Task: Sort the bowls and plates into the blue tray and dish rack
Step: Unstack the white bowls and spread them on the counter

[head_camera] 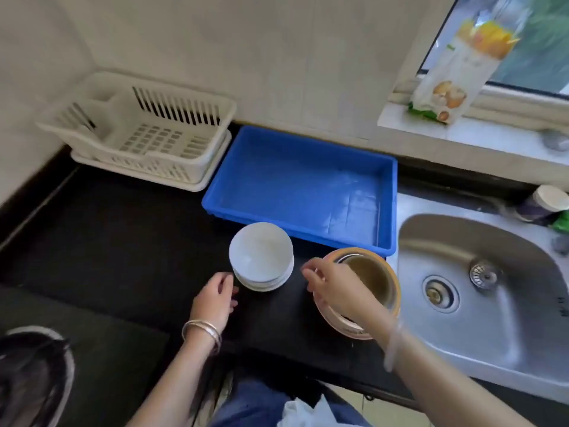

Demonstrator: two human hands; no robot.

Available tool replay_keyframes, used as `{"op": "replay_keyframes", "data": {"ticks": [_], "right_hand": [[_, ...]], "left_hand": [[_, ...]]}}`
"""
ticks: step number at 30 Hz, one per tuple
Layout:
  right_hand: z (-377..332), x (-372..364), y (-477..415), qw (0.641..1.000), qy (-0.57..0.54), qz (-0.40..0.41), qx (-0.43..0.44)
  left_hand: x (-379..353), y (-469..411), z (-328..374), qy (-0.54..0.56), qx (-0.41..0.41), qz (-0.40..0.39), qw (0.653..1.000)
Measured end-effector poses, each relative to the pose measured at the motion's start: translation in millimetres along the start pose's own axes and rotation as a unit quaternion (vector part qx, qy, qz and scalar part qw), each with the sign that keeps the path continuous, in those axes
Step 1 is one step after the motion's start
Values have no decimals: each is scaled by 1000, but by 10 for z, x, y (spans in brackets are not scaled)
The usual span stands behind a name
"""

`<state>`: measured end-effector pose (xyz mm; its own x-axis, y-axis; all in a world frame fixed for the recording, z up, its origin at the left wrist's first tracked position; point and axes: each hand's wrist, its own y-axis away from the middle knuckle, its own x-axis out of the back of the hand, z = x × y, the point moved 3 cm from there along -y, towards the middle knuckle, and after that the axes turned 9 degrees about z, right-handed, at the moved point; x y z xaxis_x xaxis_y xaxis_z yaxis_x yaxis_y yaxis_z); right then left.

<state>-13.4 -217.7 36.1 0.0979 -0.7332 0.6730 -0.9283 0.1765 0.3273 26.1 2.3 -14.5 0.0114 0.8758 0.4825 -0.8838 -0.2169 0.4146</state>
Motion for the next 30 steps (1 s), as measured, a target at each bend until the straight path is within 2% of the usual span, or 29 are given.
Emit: {"op": "replay_keyframes", "data": {"ticks": [3,10,13,19,25,30], "right_hand": [[-167,-4,-311,995,56,76,15],[-403,-190,-554,967,213,128,47],[-463,-215,-612,956,262,120,51],[-437,-128,-662,981,174,83,34],[-348,113,-533,991,48,122,6],[-265,257,-482,990,7,144,1]], "left_hand": [[26,-111,167,27,-22,27,999],[-43,-180,268,57,6,20,998],[-62,-168,248,64,17,21,998],[-96,-154,260,128,79,22,988],[-120,-232,330,43,17,24,999],[-144,-160,415,-52,-38,90,994]]}}
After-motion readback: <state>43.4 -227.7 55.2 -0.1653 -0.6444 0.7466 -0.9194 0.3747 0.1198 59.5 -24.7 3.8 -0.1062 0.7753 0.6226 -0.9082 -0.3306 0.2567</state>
